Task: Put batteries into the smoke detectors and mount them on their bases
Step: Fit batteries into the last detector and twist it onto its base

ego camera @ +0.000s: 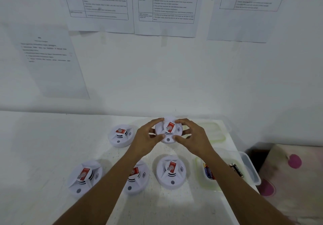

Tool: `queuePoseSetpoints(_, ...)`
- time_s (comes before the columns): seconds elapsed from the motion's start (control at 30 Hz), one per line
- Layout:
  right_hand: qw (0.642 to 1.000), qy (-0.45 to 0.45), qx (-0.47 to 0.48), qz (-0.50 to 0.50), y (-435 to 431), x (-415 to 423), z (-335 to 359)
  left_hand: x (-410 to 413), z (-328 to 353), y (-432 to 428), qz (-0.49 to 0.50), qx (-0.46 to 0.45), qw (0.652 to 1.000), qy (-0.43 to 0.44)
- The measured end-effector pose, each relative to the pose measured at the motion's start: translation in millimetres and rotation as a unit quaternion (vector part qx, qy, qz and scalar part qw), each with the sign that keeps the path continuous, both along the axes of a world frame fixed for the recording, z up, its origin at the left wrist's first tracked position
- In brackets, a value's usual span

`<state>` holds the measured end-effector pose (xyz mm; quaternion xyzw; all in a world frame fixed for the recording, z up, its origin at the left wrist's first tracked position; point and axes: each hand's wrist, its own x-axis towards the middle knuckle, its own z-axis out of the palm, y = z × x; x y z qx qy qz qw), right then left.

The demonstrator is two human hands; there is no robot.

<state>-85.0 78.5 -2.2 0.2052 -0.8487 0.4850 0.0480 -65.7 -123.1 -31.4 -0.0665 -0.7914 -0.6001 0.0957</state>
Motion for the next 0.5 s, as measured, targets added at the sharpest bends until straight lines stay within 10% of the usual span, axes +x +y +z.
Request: queuePoseSetpoints(0.5,0.971,-0.109,0.211,-0.001,-28,-35,-28,-20,-22,-10,0.024,-0.245,0.962,-0.119)
